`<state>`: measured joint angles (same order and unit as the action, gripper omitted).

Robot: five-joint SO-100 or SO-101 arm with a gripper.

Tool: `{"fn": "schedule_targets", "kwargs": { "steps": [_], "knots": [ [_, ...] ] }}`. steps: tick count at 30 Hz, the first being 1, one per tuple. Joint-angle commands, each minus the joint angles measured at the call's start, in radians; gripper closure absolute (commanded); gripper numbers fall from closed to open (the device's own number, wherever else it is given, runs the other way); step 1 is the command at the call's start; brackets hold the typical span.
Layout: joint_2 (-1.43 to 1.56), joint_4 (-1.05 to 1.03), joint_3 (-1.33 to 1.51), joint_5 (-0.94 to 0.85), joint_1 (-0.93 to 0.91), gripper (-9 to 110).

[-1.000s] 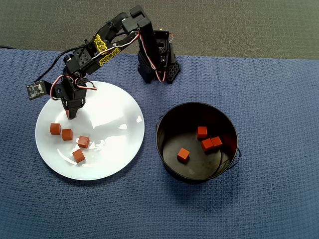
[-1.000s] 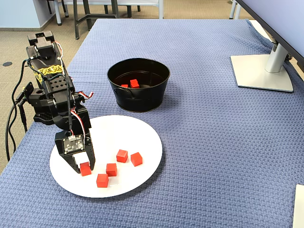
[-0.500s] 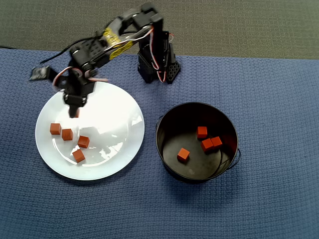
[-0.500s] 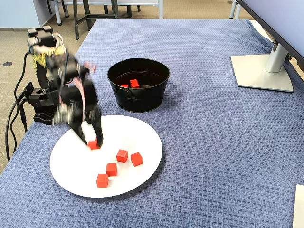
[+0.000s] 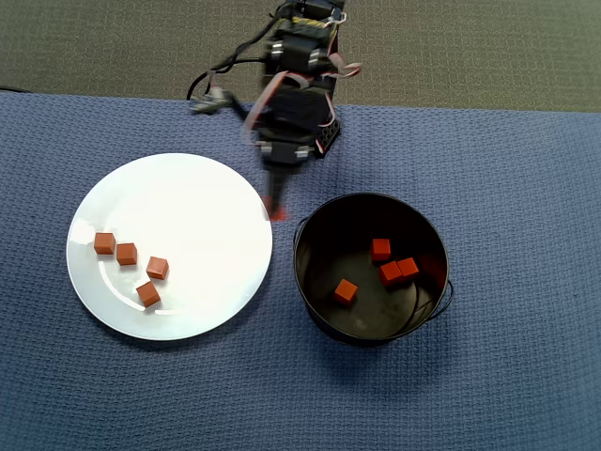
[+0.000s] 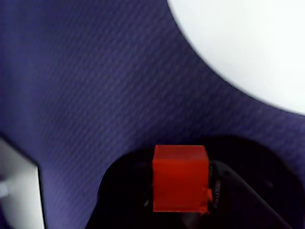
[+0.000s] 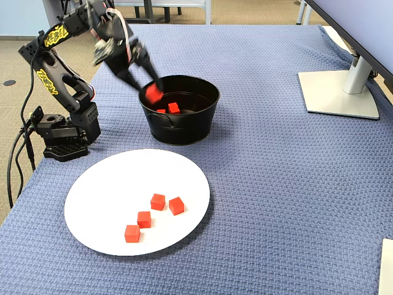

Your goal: Pick up the red cubes from the white plate and place them in the black recipient

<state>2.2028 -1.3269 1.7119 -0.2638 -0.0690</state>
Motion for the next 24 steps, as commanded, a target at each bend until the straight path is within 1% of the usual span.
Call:
{"fn": "schedule_targets", "kwargs": {
  "steps": [1,2,4,6,8,11,13,14,16,19,21,24],
  "knots": [
    [-0.006,0.132,0.037,-0.015,0.236,73],
    [-0.031,0.106,0.023,-0.049,0.262,69],
    [-0.048,0.031,-0.029,-0.106,0.247,67],
    [-0.043,-0.011,-0.046,-0.207,0.15,67],
    [-0.032,-0.017,-0.029,-0.334,0.006,70],
    [-0.034,0.034,0.032,-0.545,-0.235,75],
    [-0.052,0.155,0.109,-0.675,-0.391,76],
    [-0.074,0.255,0.15,-0.698,-0.466,76],
    [-0.137,0.42,0.201,-0.689,-0.591,79],
    [-0.244,0.526,0.225,-0.624,-0.709,83],
    [-0.325,0.515,0.186,-0.584,-0.736,83],
    [-0.453,0.426,0.071,-0.515,-0.736,84]
  ]
}}
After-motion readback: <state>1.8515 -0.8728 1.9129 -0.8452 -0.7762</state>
